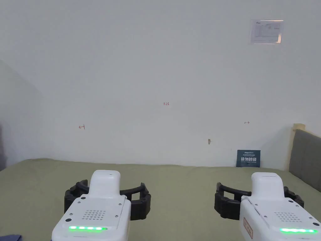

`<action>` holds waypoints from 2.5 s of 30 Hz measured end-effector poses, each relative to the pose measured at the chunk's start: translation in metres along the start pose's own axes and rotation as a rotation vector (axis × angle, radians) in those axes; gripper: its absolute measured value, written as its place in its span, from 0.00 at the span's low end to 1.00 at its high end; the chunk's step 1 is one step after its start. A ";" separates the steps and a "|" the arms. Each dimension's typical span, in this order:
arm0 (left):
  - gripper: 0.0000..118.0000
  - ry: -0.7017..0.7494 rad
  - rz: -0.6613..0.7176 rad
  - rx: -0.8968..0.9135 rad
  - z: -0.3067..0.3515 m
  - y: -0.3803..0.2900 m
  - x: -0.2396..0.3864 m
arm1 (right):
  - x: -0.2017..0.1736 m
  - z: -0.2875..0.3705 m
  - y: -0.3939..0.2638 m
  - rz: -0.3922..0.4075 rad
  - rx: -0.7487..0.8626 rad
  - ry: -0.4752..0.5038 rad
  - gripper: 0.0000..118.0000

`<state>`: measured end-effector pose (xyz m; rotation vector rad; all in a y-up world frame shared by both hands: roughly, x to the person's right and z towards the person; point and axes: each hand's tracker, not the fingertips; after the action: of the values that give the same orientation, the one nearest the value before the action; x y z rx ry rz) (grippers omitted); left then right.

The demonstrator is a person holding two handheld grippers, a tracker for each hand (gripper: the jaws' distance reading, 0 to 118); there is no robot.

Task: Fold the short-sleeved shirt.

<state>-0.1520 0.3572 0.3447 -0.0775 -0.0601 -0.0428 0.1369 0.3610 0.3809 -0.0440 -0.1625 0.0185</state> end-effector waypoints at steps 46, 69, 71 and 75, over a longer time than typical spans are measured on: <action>1.00 -0.026 0.028 -0.038 0.005 0.005 -0.002 | -0.006 -0.004 -0.007 0.053 -0.032 0.001 1.00; 0.00 -0.001 0.048 -0.080 0.000 -0.012 -0.036 | -0.027 -0.015 -0.012 0.057 -0.055 -0.010 0.00; 0.01 0.053 0.052 -0.084 0.007 -0.014 -0.062 | -0.049 -0.022 -0.011 0.057 -0.063 0.066 0.00; 0.01 0.220 0.061 -0.089 0.033 -0.014 -0.125 | -0.118 -0.032 -0.013 0.052 -0.063 0.246 0.00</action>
<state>-0.2795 0.3506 0.3714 -0.1633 0.1641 0.0073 0.0257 0.3445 0.3307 -0.1125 0.0838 0.0600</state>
